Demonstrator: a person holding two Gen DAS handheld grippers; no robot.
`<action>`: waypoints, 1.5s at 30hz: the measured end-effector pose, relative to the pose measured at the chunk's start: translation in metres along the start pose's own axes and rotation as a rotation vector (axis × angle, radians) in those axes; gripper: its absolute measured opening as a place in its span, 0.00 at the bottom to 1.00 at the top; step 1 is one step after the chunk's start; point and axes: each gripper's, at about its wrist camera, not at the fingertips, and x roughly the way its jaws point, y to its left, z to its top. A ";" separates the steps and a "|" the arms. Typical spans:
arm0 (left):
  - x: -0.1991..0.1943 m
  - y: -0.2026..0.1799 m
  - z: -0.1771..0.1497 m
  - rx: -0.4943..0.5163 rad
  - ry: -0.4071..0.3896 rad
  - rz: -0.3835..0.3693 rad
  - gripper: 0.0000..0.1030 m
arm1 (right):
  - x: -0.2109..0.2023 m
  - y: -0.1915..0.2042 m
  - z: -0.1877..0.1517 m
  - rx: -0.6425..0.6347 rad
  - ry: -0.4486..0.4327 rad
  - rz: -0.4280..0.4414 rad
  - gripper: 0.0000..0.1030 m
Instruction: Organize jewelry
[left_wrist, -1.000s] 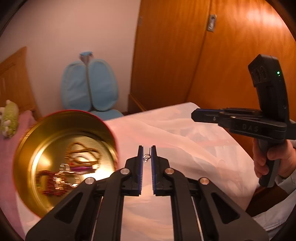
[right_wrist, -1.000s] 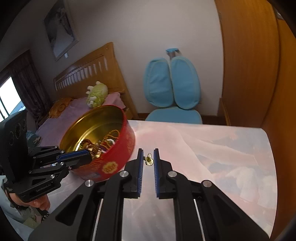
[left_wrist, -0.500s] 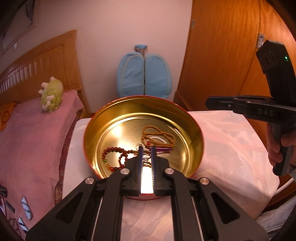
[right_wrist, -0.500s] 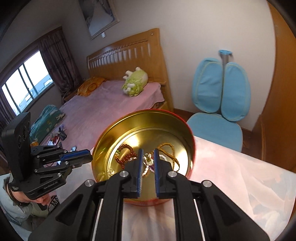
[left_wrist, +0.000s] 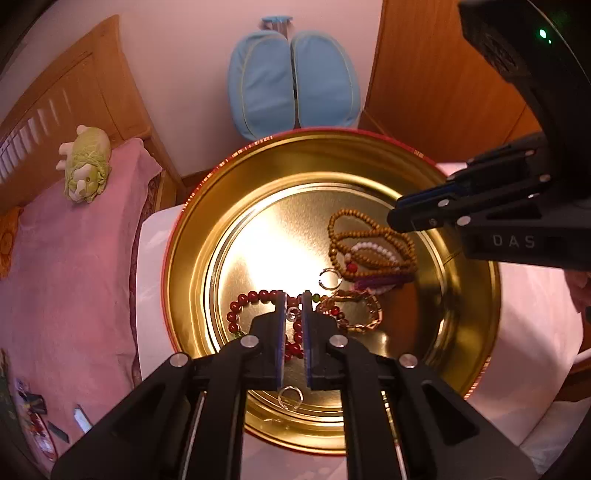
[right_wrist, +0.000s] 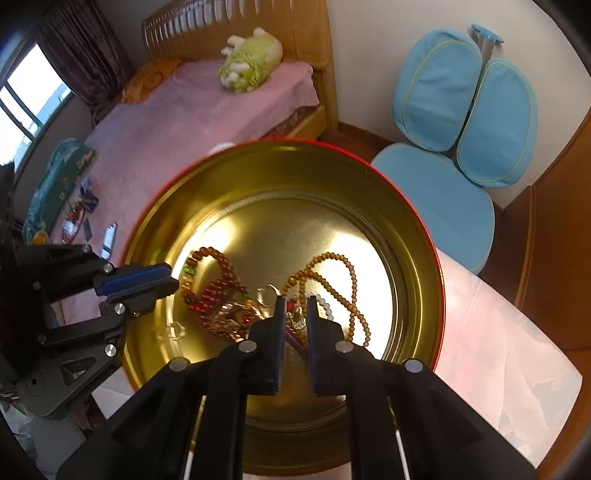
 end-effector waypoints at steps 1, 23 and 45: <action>0.004 0.000 0.000 0.006 0.012 0.004 0.08 | 0.005 -0.001 -0.001 0.000 0.013 -0.010 0.12; 0.042 0.000 0.008 0.026 0.090 0.018 0.08 | 0.029 -0.011 -0.005 0.027 0.047 0.026 0.12; 0.033 -0.028 -0.005 0.118 0.084 0.108 0.72 | 0.020 0.011 -0.008 -0.042 -0.044 -0.026 0.79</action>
